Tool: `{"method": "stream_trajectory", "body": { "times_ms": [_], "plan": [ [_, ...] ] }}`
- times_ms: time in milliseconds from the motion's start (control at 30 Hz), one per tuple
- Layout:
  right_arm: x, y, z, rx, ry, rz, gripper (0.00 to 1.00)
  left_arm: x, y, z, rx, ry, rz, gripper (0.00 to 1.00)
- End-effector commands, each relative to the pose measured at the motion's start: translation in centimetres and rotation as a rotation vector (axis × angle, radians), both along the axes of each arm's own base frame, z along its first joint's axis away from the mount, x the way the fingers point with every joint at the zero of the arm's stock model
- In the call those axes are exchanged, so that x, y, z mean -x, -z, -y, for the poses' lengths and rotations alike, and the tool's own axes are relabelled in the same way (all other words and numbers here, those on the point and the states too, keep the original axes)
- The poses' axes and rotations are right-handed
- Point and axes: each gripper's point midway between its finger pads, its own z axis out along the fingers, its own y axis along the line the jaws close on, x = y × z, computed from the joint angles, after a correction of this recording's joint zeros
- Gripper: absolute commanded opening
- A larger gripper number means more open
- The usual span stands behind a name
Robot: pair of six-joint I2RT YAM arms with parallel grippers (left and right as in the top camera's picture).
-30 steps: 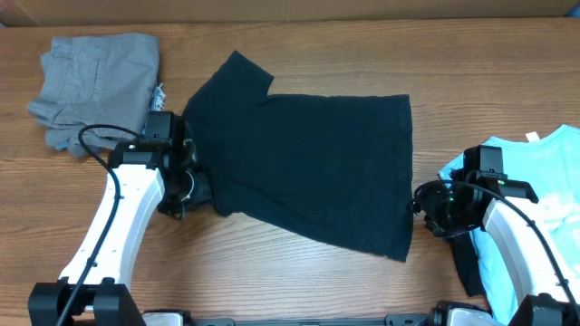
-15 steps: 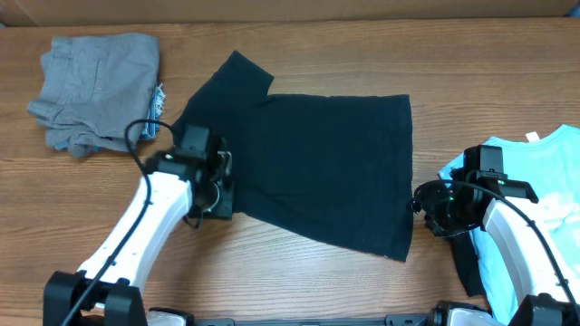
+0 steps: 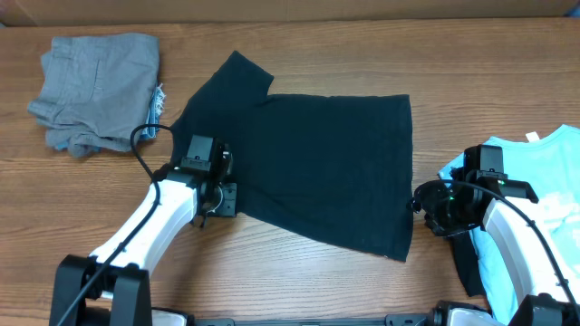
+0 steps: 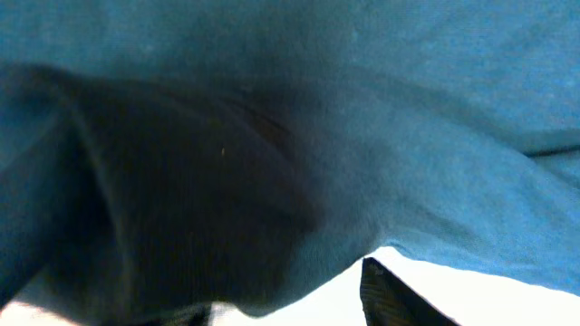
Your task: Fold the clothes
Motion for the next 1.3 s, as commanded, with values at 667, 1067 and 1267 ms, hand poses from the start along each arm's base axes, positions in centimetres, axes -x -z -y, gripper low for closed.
{"method": "stream_trajectory", "body": {
  "times_ms": [667,1067,1267],
  "plan": [
    [0.2,-0.1,0.0,0.010,-0.009,0.000,0.60,2.2,-10.1,0.8,0.043,-0.097,-0.253,0.17],
    [0.5,0.2,0.5,0.043,-0.007,-0.014,0.64,3.8,-10.1,0.2,0.014,-0.114,-0.317,0.50],
    [1.9,1.9,0.2,0.029,0.006,-0.070,0.58,2.9,-10.0,0.1,0.004,-0.113,-0.279,0.51]
  ]
}}
